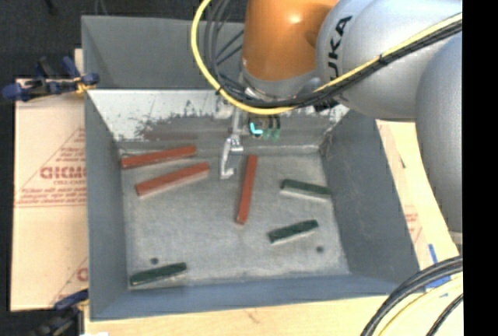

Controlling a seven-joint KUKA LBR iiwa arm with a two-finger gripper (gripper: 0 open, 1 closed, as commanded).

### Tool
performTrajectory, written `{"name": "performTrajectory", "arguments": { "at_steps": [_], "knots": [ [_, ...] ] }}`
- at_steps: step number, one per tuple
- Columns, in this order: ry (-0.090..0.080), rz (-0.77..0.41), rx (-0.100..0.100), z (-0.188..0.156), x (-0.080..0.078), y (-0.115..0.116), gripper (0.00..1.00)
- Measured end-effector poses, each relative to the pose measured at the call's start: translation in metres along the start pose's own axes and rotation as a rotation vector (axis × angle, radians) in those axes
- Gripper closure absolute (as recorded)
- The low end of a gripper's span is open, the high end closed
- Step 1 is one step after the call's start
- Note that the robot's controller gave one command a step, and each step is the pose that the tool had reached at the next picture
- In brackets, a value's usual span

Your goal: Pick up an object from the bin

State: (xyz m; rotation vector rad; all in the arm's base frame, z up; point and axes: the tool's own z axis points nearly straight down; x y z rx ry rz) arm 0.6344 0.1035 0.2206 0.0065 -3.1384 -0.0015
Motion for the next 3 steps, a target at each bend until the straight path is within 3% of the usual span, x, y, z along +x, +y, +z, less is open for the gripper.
{"name": "performTrajectory", "arguments": {
  "at_steps": [1,2,3],
  "knots": [
    [-0.008,0.001,-0.001,-0.005,-0.002,0.0,0.0],
    [-0.016,-0.049,0.001,0.042,-0.008,0.002,0.0],
    [-0.008,-0.092,0.0,0.14,0.004,0.007,1.0]
  ]
}}
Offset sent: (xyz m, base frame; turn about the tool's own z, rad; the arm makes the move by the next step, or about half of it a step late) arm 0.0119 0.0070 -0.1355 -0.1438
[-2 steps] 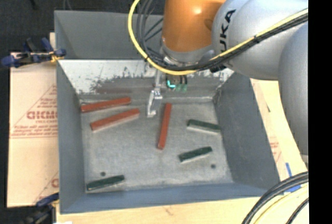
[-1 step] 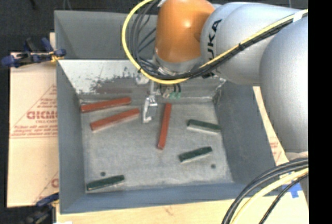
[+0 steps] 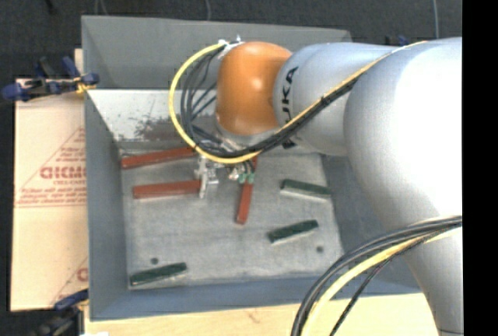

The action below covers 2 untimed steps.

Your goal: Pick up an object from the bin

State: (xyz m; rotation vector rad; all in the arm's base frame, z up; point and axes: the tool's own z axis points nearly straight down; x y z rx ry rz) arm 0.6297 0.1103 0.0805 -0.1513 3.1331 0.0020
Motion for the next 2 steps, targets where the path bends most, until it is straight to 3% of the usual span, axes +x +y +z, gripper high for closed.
{"name": "performTrajectory", "arguments": {
  "at_steps": [1,2],
  "knots": [
    [0.0,0.001,0.0,0.0,0.0,0.0,1.0],
    [-0.002,-0.185,0.001,-0.124,-0.012,-0.003,1.0]
  ]
}}
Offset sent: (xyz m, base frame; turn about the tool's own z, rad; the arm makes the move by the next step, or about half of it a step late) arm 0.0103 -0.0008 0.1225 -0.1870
